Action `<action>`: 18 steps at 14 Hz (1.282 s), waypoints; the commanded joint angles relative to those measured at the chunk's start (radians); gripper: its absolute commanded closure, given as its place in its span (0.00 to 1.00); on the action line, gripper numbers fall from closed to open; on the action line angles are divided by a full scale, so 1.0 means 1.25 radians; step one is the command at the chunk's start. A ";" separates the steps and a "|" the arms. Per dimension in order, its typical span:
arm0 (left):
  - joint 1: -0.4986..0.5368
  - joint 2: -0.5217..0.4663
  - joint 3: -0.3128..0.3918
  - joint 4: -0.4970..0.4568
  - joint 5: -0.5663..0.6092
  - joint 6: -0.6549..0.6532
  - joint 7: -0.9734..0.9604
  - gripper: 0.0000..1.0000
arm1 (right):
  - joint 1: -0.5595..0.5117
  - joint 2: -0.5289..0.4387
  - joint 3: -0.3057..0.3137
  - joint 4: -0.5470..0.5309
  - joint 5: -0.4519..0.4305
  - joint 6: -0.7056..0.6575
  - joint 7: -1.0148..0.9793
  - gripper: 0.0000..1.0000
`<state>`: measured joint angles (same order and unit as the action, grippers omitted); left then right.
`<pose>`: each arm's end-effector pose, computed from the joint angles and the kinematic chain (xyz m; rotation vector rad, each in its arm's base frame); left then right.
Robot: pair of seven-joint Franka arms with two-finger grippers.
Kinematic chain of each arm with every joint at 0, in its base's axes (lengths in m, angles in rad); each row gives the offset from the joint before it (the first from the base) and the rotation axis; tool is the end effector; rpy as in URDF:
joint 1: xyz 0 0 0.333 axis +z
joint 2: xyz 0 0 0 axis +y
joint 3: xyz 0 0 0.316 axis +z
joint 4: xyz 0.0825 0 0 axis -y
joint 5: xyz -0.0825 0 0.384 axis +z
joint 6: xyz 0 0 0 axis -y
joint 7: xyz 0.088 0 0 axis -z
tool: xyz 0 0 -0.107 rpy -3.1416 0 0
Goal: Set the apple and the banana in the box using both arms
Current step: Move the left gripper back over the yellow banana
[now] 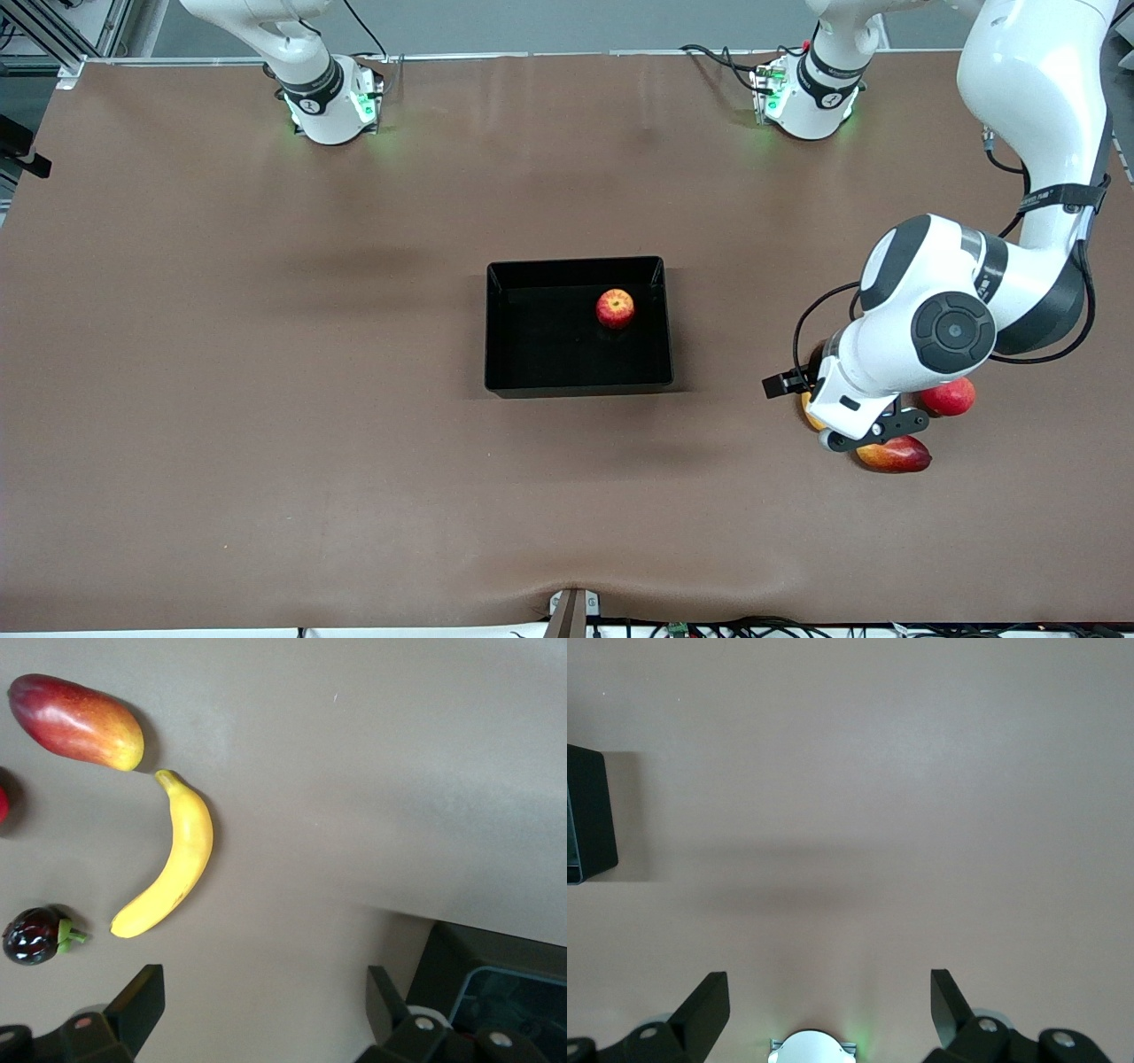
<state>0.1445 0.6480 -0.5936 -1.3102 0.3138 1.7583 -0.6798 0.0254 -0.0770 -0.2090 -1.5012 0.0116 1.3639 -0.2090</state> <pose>0.6810 -0.1927 0.3964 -3.1022 -0.3698 0.1613 0.4985 -0.0964 0.6791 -3.1012 -0.0442 0.0860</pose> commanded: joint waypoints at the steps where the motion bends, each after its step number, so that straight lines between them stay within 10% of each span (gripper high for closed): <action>1: 0.003 -0.005 -0.002 -0.027 -0.007 0.028 0.008 0.00 | -0.013 0.005 0.008 0.016 -0.008 -0.012 -0.011 0.00; 18: -0.004 0.111 0.029 -0.141 0.013 0.283 -0.042 0.00 | -0.013 0.005 0.008 0.016 -0.007 -0.014 -0.013 0.00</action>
<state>0.1413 0.7923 -0.5667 -1.4564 0.3151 2.0659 -0.7185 0.0254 -0.0770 -0.2090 -1.5012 0.0116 1.3620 -0.2090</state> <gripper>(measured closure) 0.000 0.000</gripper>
